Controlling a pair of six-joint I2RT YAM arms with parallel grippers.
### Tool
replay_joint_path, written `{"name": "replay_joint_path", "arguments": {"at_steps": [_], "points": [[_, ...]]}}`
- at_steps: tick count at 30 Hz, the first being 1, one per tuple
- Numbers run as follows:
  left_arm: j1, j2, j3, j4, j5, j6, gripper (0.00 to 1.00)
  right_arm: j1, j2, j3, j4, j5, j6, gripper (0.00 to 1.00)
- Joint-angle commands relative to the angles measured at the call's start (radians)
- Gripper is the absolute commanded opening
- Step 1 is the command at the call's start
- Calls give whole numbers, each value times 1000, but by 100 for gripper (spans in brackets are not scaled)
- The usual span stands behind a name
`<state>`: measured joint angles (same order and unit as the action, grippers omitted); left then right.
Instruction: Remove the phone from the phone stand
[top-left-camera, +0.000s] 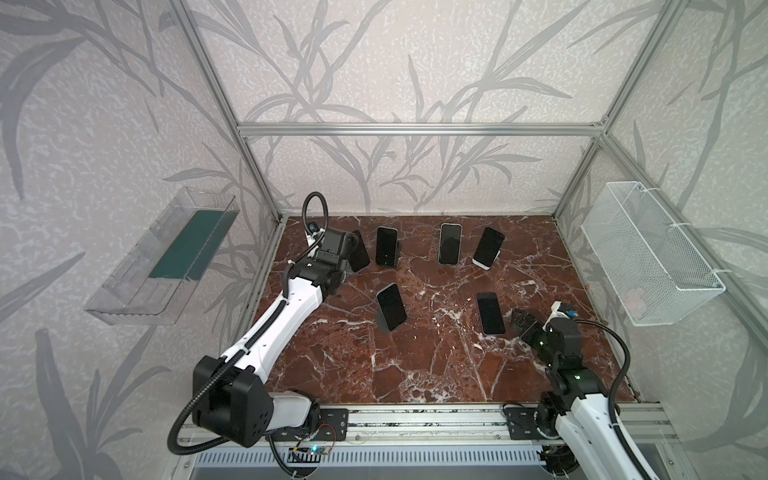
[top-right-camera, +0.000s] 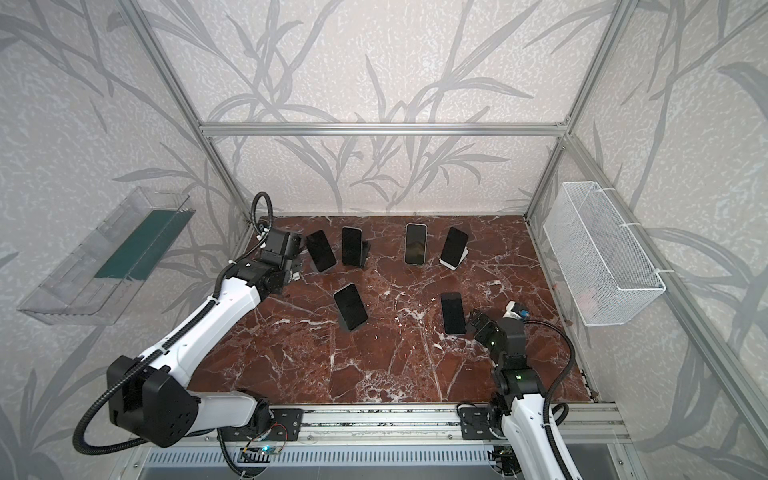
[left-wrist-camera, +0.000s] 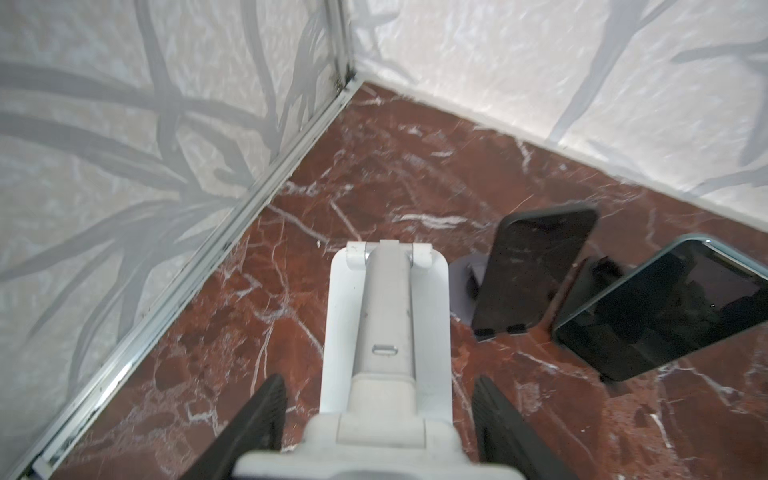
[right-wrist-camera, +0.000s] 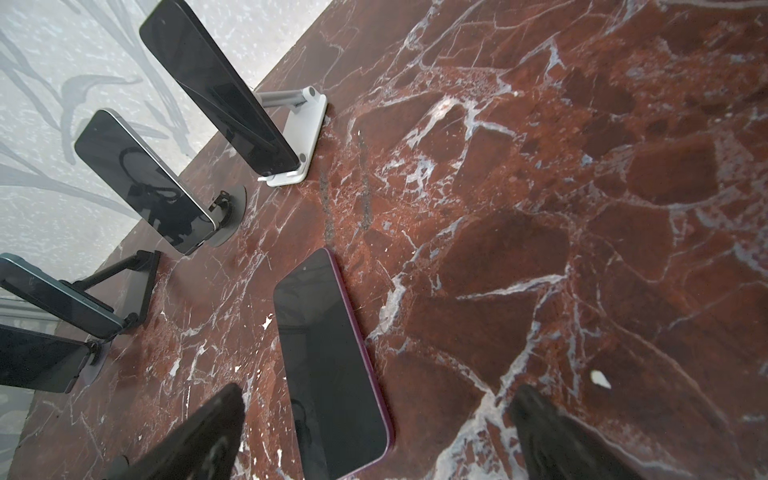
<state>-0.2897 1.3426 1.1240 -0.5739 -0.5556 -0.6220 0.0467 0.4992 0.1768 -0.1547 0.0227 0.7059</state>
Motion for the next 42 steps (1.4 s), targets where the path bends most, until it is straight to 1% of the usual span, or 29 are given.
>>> {"name": "replay_joint_path", "arguments": {"at_steps": [1, 3, 4, 6, 7, 9, 11, 15, 18, 21, 25, 27, 28, 30, 32, 35, 38, 40, 42], "points": [[49, 14, -32, 104, -20, -89, 48, -2, 6, -14, 32, -9, -7, 99], [87, 41, -69, 178, -3, -96, 50, -2, 6, -13, 35, -11, -7, 99], [99, 49, -108, 254, 7, -86, 50, -2, 7, -13, 35, -11, -8, 99], [102, 62, -187, 418, 21, -23, 50, -1, 7, -14, 35, -10, -10, 99], [104, 73, -203, 460, 23, 4, 50, -2, 6, -15, 34, -11, -11, 99], [113, 109, -196, 479, 34, 38, 50, -2, 8, -15, 35, -11, -11, 99], [125, 157, -155, 446, 43, 60, 51, -2, 9, -16, 39, -13, -11, 99], [172, 256, -76, 350, 57, 44, 50, -2, 15, -17, 43, -11, -12, 99], [200, 304, -72, 348, 70, 50, 50, -1, 18, -16, 44, -12, -23, 99], [228, 343, -58, 351, 103, 98, 50, -1, 16, -15, 36, -7, -33, 98], [255, 391, -22, 330, 166, 120, 51, 1, 27, -23, 56, -7, -31, 98], [260, 401, -5, 322, 177, 135, 53, 2, 45, -19, 67, -18, -27, 97], [262, 411, 13, 298, 176, 135, 56, 2, 54, -13, 70, -30, -29, 97], [262, 434, 45, 251, 167, 135, 57, 5, 64, -8, 76, -43, -30, 97], [267, 457, 68, 221, 162, 125, 57, 5, 61, -9, 74, -40, -28, 97], [275, 494, 99, 170, 194, 90, 56, 7, 55, -10, 77, -52, -17, 97], [277, 539, 155, 88, 210, 65, 56, 14, 55, -10, 88, -72, -11, 97], [277, 564, 195, 32, 225, 50, 58, 18, 65, -10, 89, -66, -11, 97], [277, 579, 218, -7, 227, 23, 65, 19, 70, -10, 89, -63, -11, 97]]}}
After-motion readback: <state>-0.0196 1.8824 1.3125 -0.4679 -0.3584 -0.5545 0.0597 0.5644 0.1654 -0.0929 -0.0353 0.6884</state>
